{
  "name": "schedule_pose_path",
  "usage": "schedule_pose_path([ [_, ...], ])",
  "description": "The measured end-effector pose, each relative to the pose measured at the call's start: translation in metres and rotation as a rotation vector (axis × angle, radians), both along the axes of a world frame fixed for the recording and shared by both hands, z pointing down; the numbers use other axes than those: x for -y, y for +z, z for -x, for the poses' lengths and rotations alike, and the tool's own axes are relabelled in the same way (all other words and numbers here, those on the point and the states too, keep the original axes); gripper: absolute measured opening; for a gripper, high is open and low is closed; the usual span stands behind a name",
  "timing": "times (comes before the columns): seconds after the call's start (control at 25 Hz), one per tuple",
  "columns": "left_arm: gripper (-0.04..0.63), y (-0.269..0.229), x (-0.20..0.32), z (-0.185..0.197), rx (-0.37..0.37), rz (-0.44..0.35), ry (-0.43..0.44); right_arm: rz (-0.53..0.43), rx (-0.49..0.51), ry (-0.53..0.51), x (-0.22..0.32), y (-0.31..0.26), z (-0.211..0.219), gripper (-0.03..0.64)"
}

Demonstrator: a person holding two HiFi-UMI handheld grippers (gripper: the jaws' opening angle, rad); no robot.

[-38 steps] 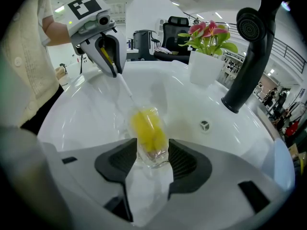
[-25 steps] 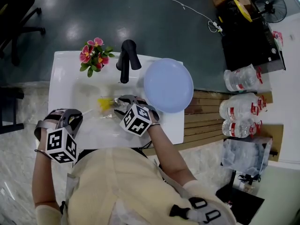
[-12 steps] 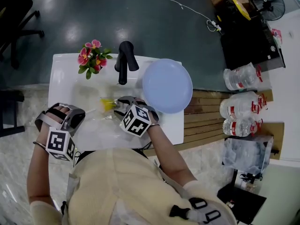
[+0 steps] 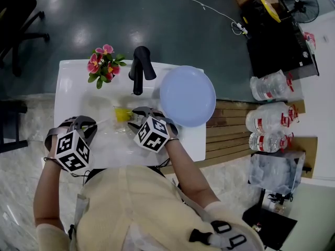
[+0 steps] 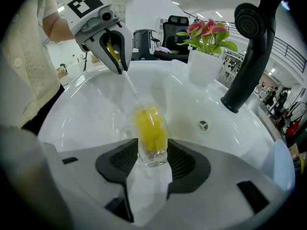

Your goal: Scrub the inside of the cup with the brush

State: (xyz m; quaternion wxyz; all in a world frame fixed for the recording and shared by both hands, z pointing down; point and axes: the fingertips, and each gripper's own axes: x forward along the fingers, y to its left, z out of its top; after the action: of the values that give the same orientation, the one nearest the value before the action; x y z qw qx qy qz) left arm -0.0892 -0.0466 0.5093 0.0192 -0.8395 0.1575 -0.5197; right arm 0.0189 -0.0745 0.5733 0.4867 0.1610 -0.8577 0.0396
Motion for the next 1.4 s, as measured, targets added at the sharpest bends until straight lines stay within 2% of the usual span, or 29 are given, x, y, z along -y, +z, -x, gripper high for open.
schedule_pose_path([
  [0.24,0.044,0.001,0.001,-0.001,-0.077,0.172,-0.168,0.003,0.000,0.004,0.001,0.000,0.000,0.199],
  [0.52,0.043,0.001,0.000,-0.002,-0.192,0.427,-0.411,0.004,-0.009,-0.003,-0.002,0.000,0.000,0.199],
  [0.64,0.043,0.002,0.000,-0.001,-0.213,0.460,-0.443,0.004,-0.013,-0.006,-0.002,0.000,0.000,0.199],
  [0.76,0.044,0.001,-0.002,-0.003,-0.185,0.399,-0.385,0.002,-0.016,-0.009,-0.003,-0.001,0.000,0.199],
  [1.08,0.044,0.000,-0.008,-0.007,-0.007,0.145,-0.123,-0.001,-0.021,-0.016,-0.005,-0.001,0.000,0.196],
  [1.28,0.044,0.006,-0.011,0.000,0.193,-0.020,0.058,-0.009,-0.032,-0.022,-0.006,-0.002,0.000,0.196],
  [1.4,0.044,0.007,-0.010,0.000,0.250,-0.097,0.121,-0.016,-0.039,-0.027,-0.006,-0.001,0.000,0.196],
])
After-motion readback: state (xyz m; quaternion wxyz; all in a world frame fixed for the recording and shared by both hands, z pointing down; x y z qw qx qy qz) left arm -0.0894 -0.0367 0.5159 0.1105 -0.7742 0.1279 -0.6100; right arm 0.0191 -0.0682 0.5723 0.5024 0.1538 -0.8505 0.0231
